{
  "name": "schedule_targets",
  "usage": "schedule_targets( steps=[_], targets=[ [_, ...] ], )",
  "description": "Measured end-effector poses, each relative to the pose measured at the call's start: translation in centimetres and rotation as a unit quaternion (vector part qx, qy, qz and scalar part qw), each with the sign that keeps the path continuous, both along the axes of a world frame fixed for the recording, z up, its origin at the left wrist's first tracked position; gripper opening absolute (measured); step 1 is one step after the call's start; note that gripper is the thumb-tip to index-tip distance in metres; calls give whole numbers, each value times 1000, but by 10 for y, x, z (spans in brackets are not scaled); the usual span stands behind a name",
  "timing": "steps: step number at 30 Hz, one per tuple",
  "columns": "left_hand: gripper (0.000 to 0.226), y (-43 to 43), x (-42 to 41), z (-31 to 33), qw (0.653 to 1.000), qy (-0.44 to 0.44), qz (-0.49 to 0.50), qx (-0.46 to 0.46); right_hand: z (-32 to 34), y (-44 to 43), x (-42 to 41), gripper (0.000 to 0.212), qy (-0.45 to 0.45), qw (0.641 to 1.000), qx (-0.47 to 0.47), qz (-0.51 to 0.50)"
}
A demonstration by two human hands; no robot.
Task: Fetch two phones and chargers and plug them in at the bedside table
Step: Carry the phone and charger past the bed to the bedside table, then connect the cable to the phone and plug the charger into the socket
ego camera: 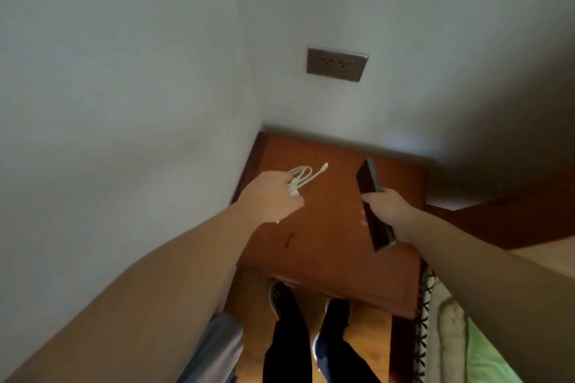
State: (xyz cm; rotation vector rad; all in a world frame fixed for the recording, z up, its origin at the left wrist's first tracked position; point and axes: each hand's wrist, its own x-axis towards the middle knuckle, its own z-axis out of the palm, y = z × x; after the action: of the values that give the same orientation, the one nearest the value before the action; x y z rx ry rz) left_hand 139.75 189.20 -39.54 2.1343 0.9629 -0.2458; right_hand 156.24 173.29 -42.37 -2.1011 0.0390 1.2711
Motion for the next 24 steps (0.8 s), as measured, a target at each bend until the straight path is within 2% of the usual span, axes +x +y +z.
schedule_targets(
  steps=[6, 16, 21, 24],
  targets=[
    [16, 1, 18, -56, 1000, 13, 23, 1, -68, 11, 6, 42, 61, 997, -11, -40],
    [19, -21, 15, -160, 997, 35, 62, 15, -168, 15, 3, 41, 68, 996, 1, -62],
    [20, -25, 15, -180, 997, 32, 65, 8, -193, 11, 5, 20, -2, 999, 2, -48],
    [23, -26, 16, -185, 997, 28, 71, 8, -200, 9, 5, 22, -82, 996, -14, -16]
  ],
)
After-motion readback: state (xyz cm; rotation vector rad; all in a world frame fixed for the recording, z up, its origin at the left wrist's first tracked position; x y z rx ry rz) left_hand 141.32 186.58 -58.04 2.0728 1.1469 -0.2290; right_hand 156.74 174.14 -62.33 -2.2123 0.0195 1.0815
